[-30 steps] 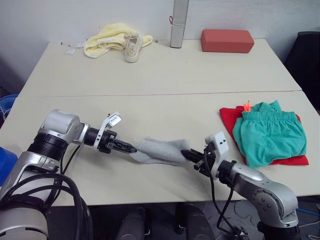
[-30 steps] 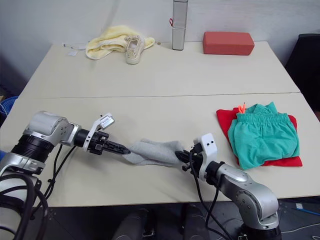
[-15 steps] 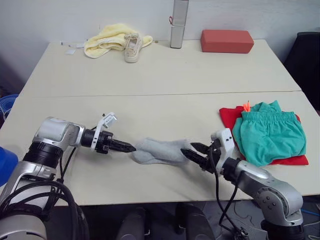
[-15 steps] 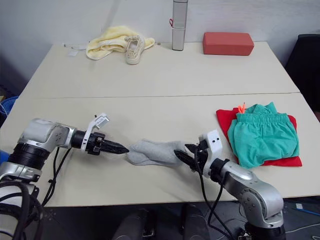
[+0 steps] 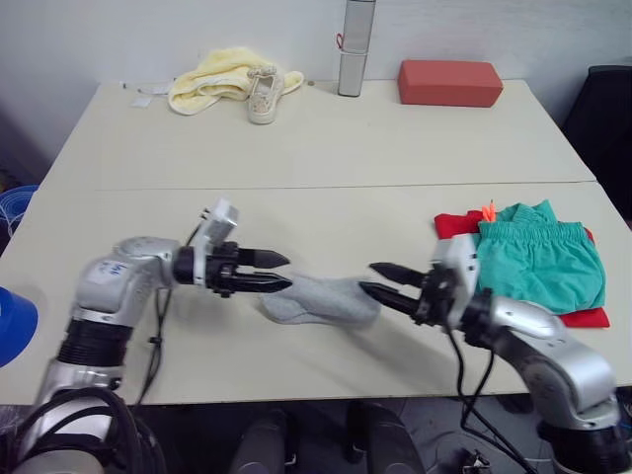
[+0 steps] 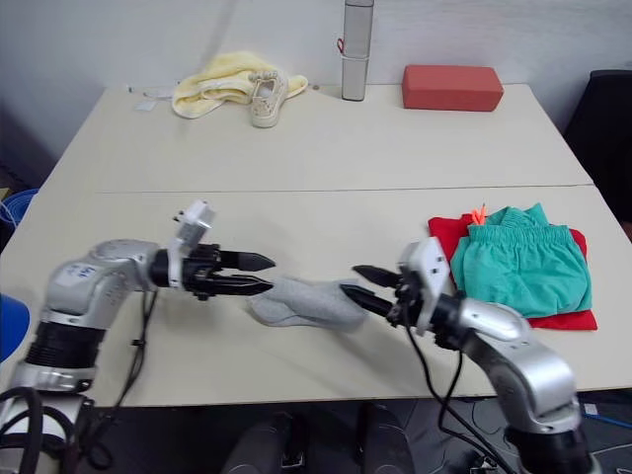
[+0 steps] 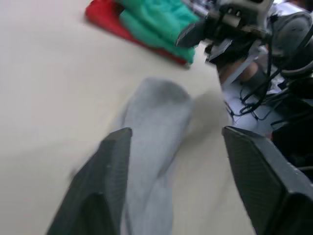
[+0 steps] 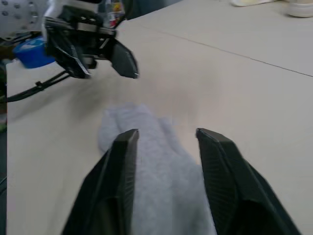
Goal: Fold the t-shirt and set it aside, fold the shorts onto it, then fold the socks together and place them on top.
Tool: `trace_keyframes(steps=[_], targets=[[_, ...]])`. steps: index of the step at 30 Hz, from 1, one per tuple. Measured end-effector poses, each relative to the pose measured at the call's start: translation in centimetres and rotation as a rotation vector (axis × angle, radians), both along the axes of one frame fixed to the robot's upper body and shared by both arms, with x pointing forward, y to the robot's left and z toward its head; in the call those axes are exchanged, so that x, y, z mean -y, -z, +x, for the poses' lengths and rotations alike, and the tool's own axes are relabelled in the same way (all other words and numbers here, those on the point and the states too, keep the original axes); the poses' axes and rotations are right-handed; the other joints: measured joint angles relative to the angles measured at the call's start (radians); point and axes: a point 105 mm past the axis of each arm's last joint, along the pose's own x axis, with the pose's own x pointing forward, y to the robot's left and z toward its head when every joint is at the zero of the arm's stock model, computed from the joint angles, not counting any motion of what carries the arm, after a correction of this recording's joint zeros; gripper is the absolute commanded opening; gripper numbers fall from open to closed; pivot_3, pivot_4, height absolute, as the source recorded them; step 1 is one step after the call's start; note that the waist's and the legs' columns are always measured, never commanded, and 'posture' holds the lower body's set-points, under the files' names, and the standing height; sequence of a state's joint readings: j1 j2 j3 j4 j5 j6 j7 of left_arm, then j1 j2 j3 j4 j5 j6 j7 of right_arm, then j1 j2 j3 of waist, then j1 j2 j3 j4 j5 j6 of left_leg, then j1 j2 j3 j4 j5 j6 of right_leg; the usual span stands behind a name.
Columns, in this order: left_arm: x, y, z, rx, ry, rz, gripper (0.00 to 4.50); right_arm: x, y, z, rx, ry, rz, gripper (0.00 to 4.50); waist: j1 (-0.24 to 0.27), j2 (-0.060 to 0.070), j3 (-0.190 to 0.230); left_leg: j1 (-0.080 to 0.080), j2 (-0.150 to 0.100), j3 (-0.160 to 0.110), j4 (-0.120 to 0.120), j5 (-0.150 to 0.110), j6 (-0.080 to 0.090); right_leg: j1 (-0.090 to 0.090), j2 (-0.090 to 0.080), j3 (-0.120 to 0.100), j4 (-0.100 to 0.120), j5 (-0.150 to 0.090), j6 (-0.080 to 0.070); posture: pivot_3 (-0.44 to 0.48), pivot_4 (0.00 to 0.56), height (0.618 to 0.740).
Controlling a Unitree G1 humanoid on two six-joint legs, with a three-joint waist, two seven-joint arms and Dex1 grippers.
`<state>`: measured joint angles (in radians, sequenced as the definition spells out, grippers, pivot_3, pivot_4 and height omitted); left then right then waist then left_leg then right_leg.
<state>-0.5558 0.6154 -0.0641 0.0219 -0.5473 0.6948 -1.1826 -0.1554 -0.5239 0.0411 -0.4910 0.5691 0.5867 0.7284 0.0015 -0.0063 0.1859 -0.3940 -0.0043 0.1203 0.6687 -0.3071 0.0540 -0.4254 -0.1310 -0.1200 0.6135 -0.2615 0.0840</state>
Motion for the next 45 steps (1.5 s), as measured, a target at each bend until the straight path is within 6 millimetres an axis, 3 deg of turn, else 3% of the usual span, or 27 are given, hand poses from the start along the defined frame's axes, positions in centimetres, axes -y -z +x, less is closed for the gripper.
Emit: trace_keyframes(steps=[2,3,5,6,10,22,29,34,39,41,45], targets=[[0.8,0.5,0.5,0.049,-0.025,0.007,1.18,-0.4,1.4,0.4,-0.019,0.010,-0.029,0.16,0.000,0.000,0.000,0.000,0.000,0.000,0.000,0.000,0.000,0.000,0.000,0.000,0.000,0.000,0.000,0.000,0.150,0.740],[1.3,0.9,0.9,0.074,-0.045,0.014,0.83,-0.6,2.1,0.7,-0.016,0.016,-0.051,0.00,0.001,0.000,0.000,0.001,0.000,0.001,0.000,0.000,0.000,0.001,0.000,0.000,0.000,0.000,0.000,0.000,0.150,0.740],[2.1,2.5,0.9,0.080,-0.057,0.043,0.16,-1.1,3.2,0.9,0.012,0.001,-0.104,0.00,0.000,0.000,0.000,0.001,-0.001,0.001,0.001,0.000,0.001,0.001,0.000,0.000,0.000,0.000,0.000,0.000,0.150,0.740],[2.2,3.4,0.7,0.070,-0.059,0.064,0.04,-1.4,3.6,1.0,0.025,-0.011,-0.124,0.00,-0.001,0.000,0.000,0.001,0.000,0.001,0.000,0.000,0.001,0.001,0.000,0.000,0.000,0.000,0.000,0.000,0.150,0.740],[2.2,6.1,0.5,0.077,-0.098,0.162,0.04,-1.2,5.2,1.0,0.073,-0.032,-0.194,0.00,-0.002,0.000,0.000,0.001,0.000,0.001,0.000,0.000,0.000,0.001,0.000,0.000,0.000,0.000,0.000,0.000,0.150,0.740],[2.1,6.0,4.2,0.215,-0.364,0.105,0.04,-0.1,5.5,2.2,0.153,0.058,-0.192,0.00,0.001,-0.001,-0.001,0.009,0.000,-0.003,0.000,-0.001,0.000,0.010,-0.002,-0.003,-0.003,0.000,0.000,0.000,0.150,0.740],[1.9,5.9,4.5,0.255,-0.372,0.109,0.04,0.0,5.3,2.6,0.168,0.096,-0.190,0.00,0.000,-0.001,-0.001,0.009,0.000,-0.003,0.000,-0.001,0.000,0.010,-0.002,-0.003,-0.002,0.000,0.000,0.000,0.150,0.740],[1.1,5.1,4.1,0.268,-0.348,0.048,0.04,0.0,4.5,2.9,0.174,0.106,-0.151,0.00,-0.002,-0.001,-0.001,0.008,0.000,-0.004,0.000,-0.001,0.000,0.010,-0.002,-0.004,-0.003,0.000,0.000,0.000,0.150,0.740],[-0.2,2.7,2.7,0.314,-0.260,0.004,0.04,-0.6,2.9,3.2,0.211,0.081,-0.114,0.00,-0.004,-0.001,-0.001,0.008,0.000,-0.004,-0.001,-0.001,-0.001,0.010,-0.002,-0.004,-0.003,0.000,0.000,0.000,0.150,0.740],[-0.4,3.0,2.1,0.311,-0.231,0.021,0.04,-1.5,2.7,3.2,0.217,0.058,-0.101,0.00,-0.004,-0.001,-0.001,0.008,0.000,-0.004,-0.001,-0.001,-0.001,0.010,-0.002,-0.004,-0.003,0.000,0.000,0.000,0.150,0.740],[-0.1,5.7,0.9,0.255,-0.187,0.100,0.04,-2.7,3.9,3.5,0.196,0.027,-0.138,0.00,-0.002,-0.001,-0.001,0.007,0.000,-0.004,-0.001,-0.001,0.000,0.010,-0.002,-0.005,-0.004,0.000,0.000,0.000,0.150,0.740]])
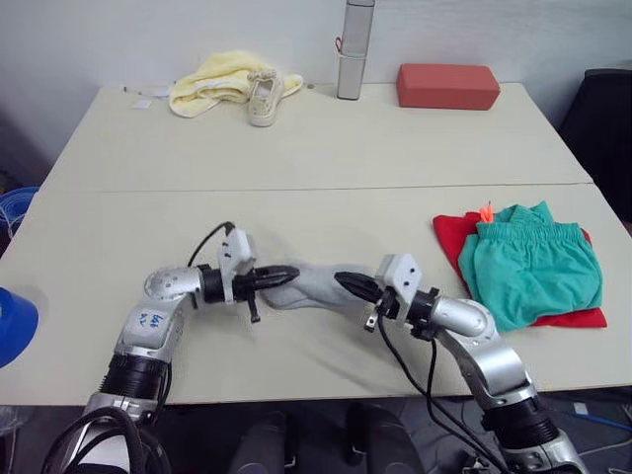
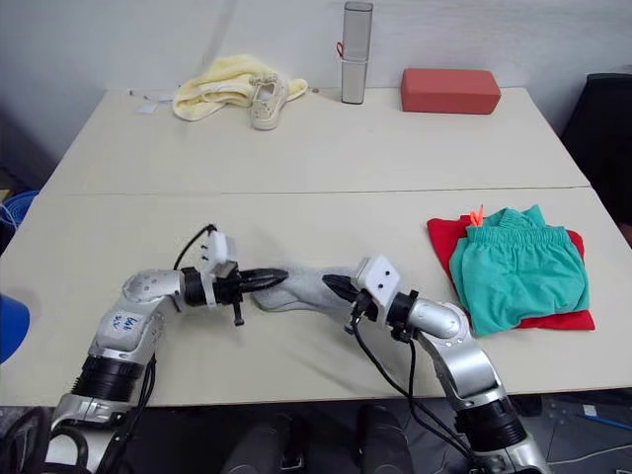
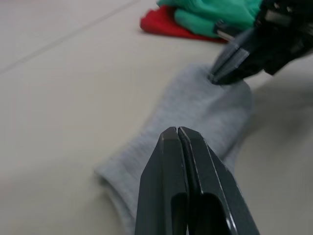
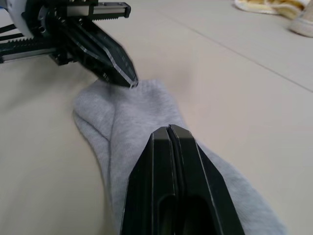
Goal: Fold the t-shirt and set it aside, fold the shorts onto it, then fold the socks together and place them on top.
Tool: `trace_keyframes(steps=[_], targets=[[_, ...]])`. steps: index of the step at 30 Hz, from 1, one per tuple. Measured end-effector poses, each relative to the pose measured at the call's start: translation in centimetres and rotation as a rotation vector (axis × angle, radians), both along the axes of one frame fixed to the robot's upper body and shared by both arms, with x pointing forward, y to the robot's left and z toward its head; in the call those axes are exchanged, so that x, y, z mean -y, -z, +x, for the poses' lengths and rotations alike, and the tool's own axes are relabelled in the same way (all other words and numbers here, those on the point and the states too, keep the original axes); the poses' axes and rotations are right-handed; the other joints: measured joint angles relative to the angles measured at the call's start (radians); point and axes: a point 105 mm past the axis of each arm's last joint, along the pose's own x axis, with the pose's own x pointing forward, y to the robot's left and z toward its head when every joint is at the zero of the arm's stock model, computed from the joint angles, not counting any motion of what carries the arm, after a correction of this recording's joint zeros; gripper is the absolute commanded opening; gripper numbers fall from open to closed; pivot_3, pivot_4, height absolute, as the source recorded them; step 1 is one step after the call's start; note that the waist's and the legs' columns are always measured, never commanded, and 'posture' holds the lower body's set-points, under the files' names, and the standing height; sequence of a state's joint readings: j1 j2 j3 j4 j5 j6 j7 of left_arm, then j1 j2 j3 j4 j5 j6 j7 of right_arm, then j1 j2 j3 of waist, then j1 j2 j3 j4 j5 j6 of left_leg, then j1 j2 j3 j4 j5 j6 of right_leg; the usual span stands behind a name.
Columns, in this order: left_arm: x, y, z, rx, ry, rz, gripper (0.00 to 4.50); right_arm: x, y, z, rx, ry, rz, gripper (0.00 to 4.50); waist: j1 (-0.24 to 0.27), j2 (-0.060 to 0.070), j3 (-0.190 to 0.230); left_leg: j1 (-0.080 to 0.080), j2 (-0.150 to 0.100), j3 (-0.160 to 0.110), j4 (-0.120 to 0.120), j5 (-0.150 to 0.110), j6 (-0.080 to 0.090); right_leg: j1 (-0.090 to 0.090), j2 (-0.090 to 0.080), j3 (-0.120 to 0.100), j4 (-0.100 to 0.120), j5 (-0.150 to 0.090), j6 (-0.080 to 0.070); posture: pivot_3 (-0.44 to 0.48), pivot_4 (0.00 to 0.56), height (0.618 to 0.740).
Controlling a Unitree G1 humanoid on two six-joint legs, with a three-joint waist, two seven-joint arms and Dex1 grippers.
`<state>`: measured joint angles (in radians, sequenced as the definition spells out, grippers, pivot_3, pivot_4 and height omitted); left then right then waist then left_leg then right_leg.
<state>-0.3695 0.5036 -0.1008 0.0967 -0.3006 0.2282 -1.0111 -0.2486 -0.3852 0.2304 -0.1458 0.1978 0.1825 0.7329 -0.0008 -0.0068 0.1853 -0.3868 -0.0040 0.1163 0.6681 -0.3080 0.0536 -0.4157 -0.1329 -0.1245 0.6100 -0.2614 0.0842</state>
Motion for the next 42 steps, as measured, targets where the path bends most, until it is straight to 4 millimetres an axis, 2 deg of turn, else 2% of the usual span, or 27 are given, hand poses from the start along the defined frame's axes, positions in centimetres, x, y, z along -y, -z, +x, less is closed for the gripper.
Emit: trace_keyframes(steps=[4,16,23,31,36,40,42], targets=[[-0.1,0.9,0.1,0.008,-0.038,0.050,0.04,0.6,1.6,0.9,-0.038,0.043,-0.040,0.00,-0.001,0.000,0.000,0.000,0.000,0.000,0.000,0.000,0.000,0.000,0.000,0.000,0.000,0.000,0.000,0.000,0.150,0.740],[-1.6,1.3,-0.2,-0.005,-0.078,0.116,0.04,1.7,1.6,2.7,0.004,0.120,-0.078,0.00,-0.003,0.001,-0.002,0.004,0.000,0.000,-0.001,-0.001,-0.002,0.002,-0.001,0.001,0.000,0.000,0.000,0.000,0.150,0.740],[-2.1,1.0,-0.8,-0.027,-0.065,0.042,0.04,2.9,0.8,2.7,0.008,0.109,-0.033,0.00,-0.001,0.001,-0.002,0.003,0.000,-0.001,-0.001,-0.002,-0.002,0.002,-0.001,0.000,-0.001,0.000,0.000,0.000,0.150,0.740],[-3.3,-2.6,-1.2,0.033,-0.046,-0.090,0.04,4.1,-2.4,1.0,0.049,0.000,0.043,0.00,-0.003,0.001,-0.002,0.002,0.001,-0.002,-0.002,-0.002,-0.002,0.002,-0.001,-0.001,-0.002,0.000,0.000,0.000,0.150,0.740],[-4.7,-2.8,-1.8,0.008,-0.061,-0.066,1.44,5.7,-1.8,0.5,-0.017,0.026,0.050,0.00,-0.002,0.002,-0.001,0.001,0.001,-0.003,-0.002,-0.002,-0.002,0.002,-0.001,-0.002,-0.004,0.000,0.000,0.000,0.150,0.740],[-4.5,-3.0,-1.7,0.029,-0.066,-0.079,1.44,6.3,-2.0,-0.2,-0.128,0.037,0.165,0.00,0.003,0.002,-0.001,0.001,0.001,-0.004,-0.002,-0.005,-0.005,0.002,-0.001,-0.002,-0.005,0.000,0.000,0.000,0.150,0.740],[-3.8,-3.2,-1.6,0.037,-0.047,-0.095,1.04,6.8,-1.8,-0.4,-0.231,0.060,0.235,0.00,0.003,0.002,-0.001,0.001,0.001,-0.004,-0.002,-0.005,-0.005,0.002,-0.002,-0.002,-0.006,0.000,0.000,0.000,0.150,0.740]])
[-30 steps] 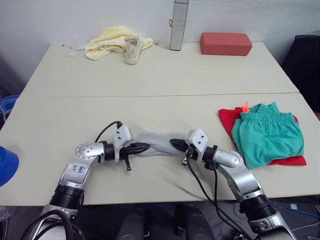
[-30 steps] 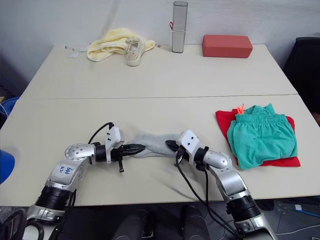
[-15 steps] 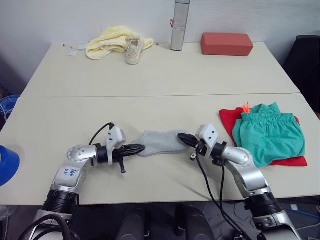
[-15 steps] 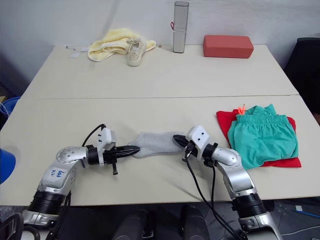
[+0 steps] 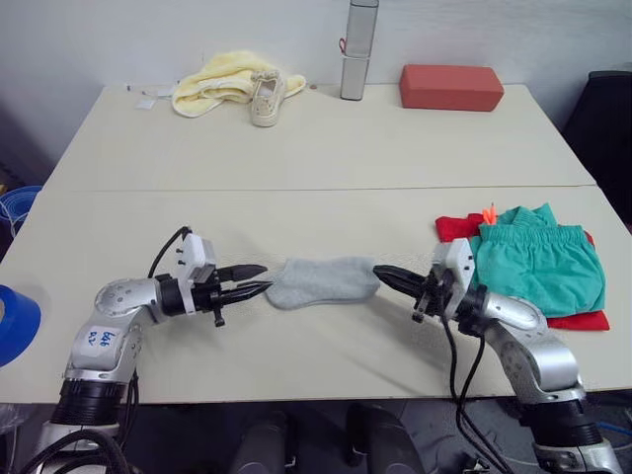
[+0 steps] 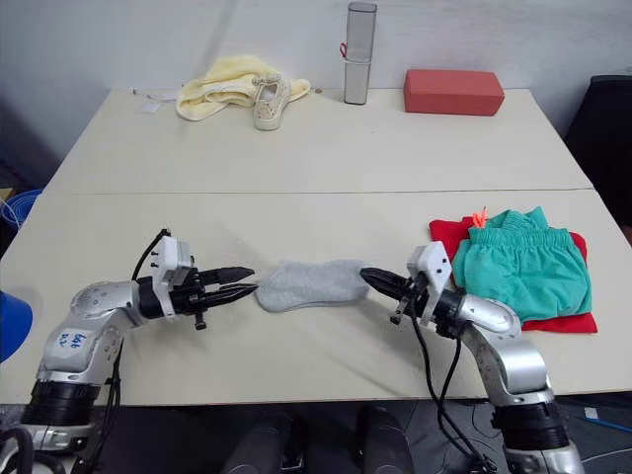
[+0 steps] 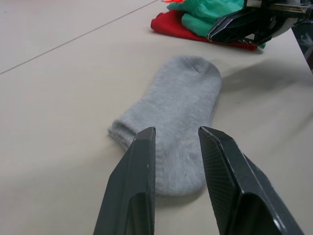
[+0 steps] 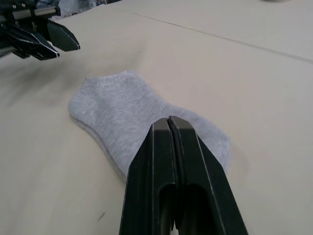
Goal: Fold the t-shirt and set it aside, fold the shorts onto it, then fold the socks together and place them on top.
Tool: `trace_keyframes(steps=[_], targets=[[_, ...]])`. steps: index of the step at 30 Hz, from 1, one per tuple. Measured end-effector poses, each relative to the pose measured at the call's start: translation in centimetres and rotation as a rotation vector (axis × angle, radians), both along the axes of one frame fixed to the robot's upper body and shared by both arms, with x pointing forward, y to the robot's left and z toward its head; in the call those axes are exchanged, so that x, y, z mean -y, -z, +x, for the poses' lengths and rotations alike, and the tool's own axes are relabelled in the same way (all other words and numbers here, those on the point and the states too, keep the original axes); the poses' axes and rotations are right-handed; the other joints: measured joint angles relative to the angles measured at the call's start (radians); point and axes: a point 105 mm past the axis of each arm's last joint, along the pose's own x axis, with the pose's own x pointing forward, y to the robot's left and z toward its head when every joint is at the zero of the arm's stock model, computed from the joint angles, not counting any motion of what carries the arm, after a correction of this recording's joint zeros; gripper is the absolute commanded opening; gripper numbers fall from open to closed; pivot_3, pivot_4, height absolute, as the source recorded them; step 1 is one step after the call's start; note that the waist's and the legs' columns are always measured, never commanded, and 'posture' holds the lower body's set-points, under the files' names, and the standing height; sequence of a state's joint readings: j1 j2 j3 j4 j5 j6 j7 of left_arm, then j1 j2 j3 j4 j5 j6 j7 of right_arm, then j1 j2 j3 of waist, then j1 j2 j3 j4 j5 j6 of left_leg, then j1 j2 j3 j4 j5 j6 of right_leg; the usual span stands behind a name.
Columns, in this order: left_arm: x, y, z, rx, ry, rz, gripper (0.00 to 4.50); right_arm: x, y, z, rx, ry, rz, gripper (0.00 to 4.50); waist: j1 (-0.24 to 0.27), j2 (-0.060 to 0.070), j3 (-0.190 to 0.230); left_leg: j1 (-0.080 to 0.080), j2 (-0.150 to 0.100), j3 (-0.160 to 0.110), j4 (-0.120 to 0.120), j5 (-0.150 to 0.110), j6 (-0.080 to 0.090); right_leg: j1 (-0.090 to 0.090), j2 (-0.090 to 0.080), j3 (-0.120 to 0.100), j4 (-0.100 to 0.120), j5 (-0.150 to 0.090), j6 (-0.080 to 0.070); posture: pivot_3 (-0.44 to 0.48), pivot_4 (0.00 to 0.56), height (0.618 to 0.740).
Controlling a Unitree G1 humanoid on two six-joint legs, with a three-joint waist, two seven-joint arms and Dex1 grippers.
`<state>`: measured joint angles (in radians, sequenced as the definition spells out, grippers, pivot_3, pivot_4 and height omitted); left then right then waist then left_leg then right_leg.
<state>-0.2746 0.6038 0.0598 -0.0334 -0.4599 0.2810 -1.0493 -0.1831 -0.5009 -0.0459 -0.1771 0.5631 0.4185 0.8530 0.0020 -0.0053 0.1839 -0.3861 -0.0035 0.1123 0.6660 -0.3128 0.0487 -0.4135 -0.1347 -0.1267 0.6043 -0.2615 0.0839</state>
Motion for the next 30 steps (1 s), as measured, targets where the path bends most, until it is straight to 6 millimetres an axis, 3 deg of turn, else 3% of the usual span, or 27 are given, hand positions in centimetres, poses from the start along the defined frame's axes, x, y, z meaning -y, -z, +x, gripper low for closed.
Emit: trace_keyframes(steps=[2,4,6,11,16,17,23,30], targets=[[0.9,-0.2,0.2,0.012,0.033,-0.002,0.53,0.6,0.5,-0.2,-0.109,0.010,0.028,0.00,0.001,0.000,0.000,0.000,0.000,0.000,0.000,0.000,0.000,0.000,0.000,0.000,-0.001,0.000,0.000,0.000,0.150,0.740],[1.9,-0.6,0.9,0.043,0.051,0.000,0.00,1.5,0.6,-0.2,-0.189,0.034,0.059,0.35,0.003,0.000,0.000,0.000,0.000,0.000,0.000,0.000,0.001,0.000,0.000,-0.001,-0.002,0.000,0.000,0.000,0.150,0.740],[2.8,-0.9,1.9,0.061,0.056,0.005,0.00,1.9,0.3,0.0,-0.216,0.051,0.087,0.79,0.005,0.000,0.000,0.000,0.000,0.000,0.000,0.000,0.002,0.000,0.000,-0.001,-0.002,0.000,0.000,0.000,0.150,0.740],[5.1,-0.8,2.8,0.088,0.117,0.063,0.00,1.8,0.4,-0.3,-0.423,0.031,0.108,2.68,-0.002,0.000,0.000,-0.001,0.000,0.000,-0.001,0.002,0.004,0.000,0.001,-0.002,0.000,0.000,0.000,0.000,0.150,0.740],[5.1,1.0,2.9,0.067,0.128,0.107,0.00,1.6,0.5,0.1,-0.548,0.055,0.101,4.32,-0.003,0.000,0.000,-0.002,0.000,0.000,0.000,0.002,0.005,0.000,0.001,-0.003,0.000,0.000,0.000,0.000,0.150,0.740],[5.0,1.3,3.0,0.069,0.117,0.119,0.00,1.6,0.3,0.4,-0.559,0.070,0.103,4.47,-0.002,0.000,0.000,-0.002,0.000,0.000,0.001,0.002,0.005,0.000,0.001,-0.003,-0.002,0.000,0.000,0.000,0.150,0.740],[4.5,2.6,3.9,0.064,0.057,0.169,0.00,0.3,0.9,1.0,-0.688,0.079,0.129,4.47,-0.001,0.000,0.000,-0.003,0.000,-0.001,0.000,0.002,0.005,0.000,0.000,-0.003,-0.001,0.000,0.000,0.000,0.150,0.740],[4.7,2.5,4.1,0.078,0.038,0.165,0.00,-0.6,0.7,1.6,-0.706,0.092,0.129,4.47,-0.004,0.000,0.000,-0.003,0.000,-0.001,0.000,0.002,0.005,0.000,0.000,-0.004,-0.001,0.000,0.000,0.000,0.150,0.740]])
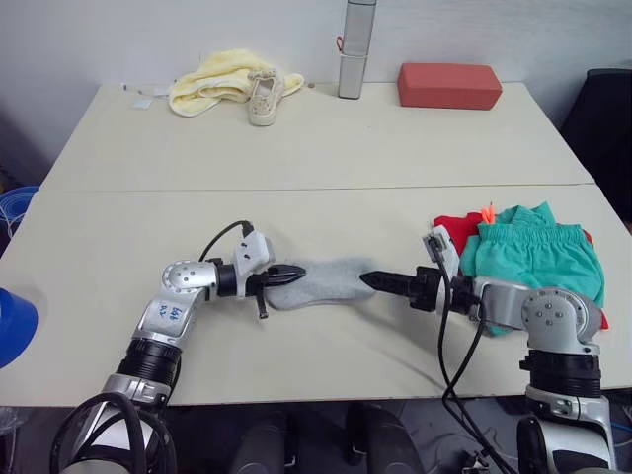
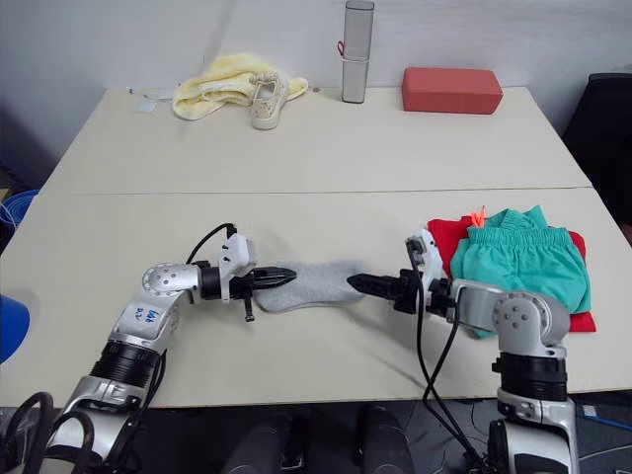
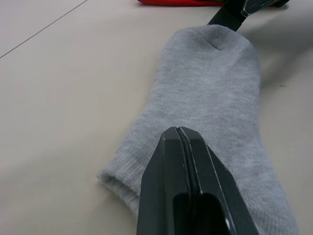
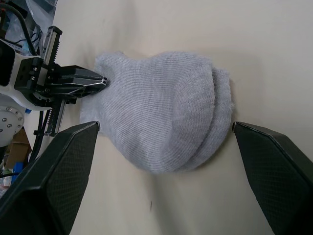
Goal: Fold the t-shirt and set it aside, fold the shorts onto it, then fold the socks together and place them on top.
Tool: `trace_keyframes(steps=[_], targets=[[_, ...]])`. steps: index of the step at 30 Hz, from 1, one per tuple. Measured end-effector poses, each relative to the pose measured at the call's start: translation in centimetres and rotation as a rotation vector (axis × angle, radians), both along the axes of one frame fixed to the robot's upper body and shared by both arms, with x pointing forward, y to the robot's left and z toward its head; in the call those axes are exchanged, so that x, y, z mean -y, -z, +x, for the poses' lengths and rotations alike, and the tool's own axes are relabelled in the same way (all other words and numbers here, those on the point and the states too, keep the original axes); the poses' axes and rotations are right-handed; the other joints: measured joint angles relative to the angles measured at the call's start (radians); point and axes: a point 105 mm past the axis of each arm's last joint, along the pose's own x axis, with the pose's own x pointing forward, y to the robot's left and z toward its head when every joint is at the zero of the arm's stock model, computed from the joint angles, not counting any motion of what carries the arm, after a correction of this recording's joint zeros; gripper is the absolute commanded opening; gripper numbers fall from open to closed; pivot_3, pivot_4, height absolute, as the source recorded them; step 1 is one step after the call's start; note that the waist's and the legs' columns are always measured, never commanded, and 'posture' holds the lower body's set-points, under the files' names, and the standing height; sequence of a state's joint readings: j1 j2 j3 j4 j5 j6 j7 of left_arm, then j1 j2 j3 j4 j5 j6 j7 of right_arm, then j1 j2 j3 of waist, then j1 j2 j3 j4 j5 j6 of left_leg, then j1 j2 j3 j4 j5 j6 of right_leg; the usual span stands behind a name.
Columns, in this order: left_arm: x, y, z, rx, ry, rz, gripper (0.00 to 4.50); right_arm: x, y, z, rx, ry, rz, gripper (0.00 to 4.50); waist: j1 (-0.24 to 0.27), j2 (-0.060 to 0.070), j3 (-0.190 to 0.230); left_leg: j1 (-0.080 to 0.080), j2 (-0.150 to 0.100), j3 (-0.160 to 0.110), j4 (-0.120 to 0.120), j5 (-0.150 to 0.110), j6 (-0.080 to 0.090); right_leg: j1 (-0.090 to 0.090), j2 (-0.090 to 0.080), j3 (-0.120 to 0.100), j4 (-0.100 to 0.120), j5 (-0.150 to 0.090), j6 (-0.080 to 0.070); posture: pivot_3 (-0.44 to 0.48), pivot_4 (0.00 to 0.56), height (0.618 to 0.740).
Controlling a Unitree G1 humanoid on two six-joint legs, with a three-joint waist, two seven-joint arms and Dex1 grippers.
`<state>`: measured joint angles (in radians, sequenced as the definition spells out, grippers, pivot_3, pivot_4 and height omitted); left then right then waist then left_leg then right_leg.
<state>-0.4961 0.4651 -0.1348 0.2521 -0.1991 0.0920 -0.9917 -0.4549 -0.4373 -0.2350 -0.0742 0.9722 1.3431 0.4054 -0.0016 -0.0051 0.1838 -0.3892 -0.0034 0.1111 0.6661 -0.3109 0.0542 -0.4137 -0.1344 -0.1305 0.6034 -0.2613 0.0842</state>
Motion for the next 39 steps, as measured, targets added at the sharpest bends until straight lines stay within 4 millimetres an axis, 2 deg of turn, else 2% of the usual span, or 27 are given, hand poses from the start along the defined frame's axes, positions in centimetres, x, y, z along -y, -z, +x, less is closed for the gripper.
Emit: trace_keyframes(steps=[3,5,8,9,12,16,19,22,24,27,30,34,39], targets=[[0.1,-0.1,0.0,0.003,-0.002,-0.003,0.00,0.0,0.0,0.0,0.011,0.004,-0.006,4.47,0.000,0.000,0.000,0.000,0.000,0.000,0.000,0.000,0.000,0.000,0.000,0.000,0.000,0.000,0.000,0.000,0.150,0.740],[0.0,-0.5,-0.2,0.006,-0.001,-0.030,0.00,0.0,-0.1,0.1,0.090,0.004,-0.039,4.47,0.000,0.000,0.000,0.000,0.000,0.000,0.000,0.000,0.000,0.000,0.001,0.000,0.000,0.000,0.000,0.000,0.150,0.740],[-1.0,-1.5,-1.0,-0.005,-0.023,-0.121,0.00,1.1,-1.3,0.5,0.341,-0.013,-0.120,4.47,0.000,0.000,0.000,-0.001,0.000,0.001,0.000,-0.001,0.001,0.000,0.002,0.000,-0.001,0.000,0.001,0.000,0.150,0.740],[-1.8,-1.9,-1.2,-0.018,-0.047,-0.159,0.00,1.3,-2.2,0.4,0.455,-0.045,-0.143,4.30,-0.001,0.000,0.000,-0.001,0.000,0.001,0.000,-0.001,0.001,0.000,0.002,0.000,-0.002,0.001,0.002,0.000,0.150,0.740],[-3.9,-2.6,-1.9,-0.069,-0.111,-0.209,0.00,0.1,-4.0,-0.2,0.687,-0.153,-0.144,3.56,-0.007,0.000,0.000,0.001,0.001,0.002,0.000,0.000,0.000,0.000,0.003,0.001,-0.001,0.001,0.002,0.000,0.150,0.740],[-7.0,-1.9,-3.1,-0.219,-0.217,-0.243,0.00,-2.7,-2.8,-0.8,0.818,-0.313,-0.213,2.16,-0.009,0.000,0.000,0.002,0.001,0.002,0.000,0.000,0.000,0.000,0.003,0.001,0.000,0.001,0.001,0.000,0.150,0.740],[-9.0,-1.3,-3.9,-0.360,-0.313,-0.272,0.60,-3.9,-0.9,0.1,0.845,-0.351,-0.286,1.11,-0.009,0.000,0.001,0.002,0.001,0.002,0.000,0.000,-0.001,0.000,0.002,0.002,0.000,0.001,0.001,0.000,0.150,0.740],[-10.8,-1.0,-4.3,-0.434,-0.414,-0.250,1.47,-4.2,0.4,1.3,0.852,-0.356,-0.347,0.07,0.002,0.000,0.001,0.001,0.000,0.000,0.000,0.000,-0.001,0.001,0.001,0.001,0.000,0.001,0.001,0.000,0.150,0.740],[-11.4,-0.7,-4.5,-0.520,-0.461,-0.264,2.12,-4.1,1.2,1.8,0.865,-0.374,-0.396,0.00,0.003,0.000,0.001,0.001,0.000,0.000,0.000,-0.001,-0.002,0.001,0.001,0.001,-0.001,0.001,0.001,0.000,0.150,0.740],[-11.0,-0.1,-4.7,-0.700,-0.500,-0.280,3.09,-4.0,2.1,1.7,0.891,-0.416,-0.431,0.00,0.001,0.000,0.001,0.001,-0.001,-0.001,0.000,-0.002,-0.005,0.001,0.001,0.001,0.000,0.001,0.001,0.000,0.150,0.740],[-10.3,-0.7,-4.3,-0.790,-0.519,-0.291,3.09,-4.0,2.2,1.8,0.913,-0.433,-0.439,0.00,-0.002,0.000,0.001,0.002,0.000,-0.001,0.000,0.000,-0.003,0.002,0.002,0.001,0.001,0.001,0.001,0.000,0.150,0.740],[-7.8,-0.8,-3.4,-0.927,-0.477,-0.320,3.09,-4.4,2.2,1.9,0.931,-0.443,-0.443,0.00,-0.003,-0.001,0.001,0.003,0.000,-0.001,0.000,0.001,-0.004,0.002,0.003,0.001,0.003,0.000,0.001,0.000,0.150,0.740],[-6.1,-1.1,-2.2,-0.954,-0.452,-0.293,3.09,-4.7,2.3,2.0,0.936,-0.456,-0.442,0.00,-0.004,-0.001,0.001,0.003,0.000,-0.001,0.000,0.002,-0.006,0.002,0.003,0.001,0.003,0.000,0.000,0.000,0.150,0.740]])
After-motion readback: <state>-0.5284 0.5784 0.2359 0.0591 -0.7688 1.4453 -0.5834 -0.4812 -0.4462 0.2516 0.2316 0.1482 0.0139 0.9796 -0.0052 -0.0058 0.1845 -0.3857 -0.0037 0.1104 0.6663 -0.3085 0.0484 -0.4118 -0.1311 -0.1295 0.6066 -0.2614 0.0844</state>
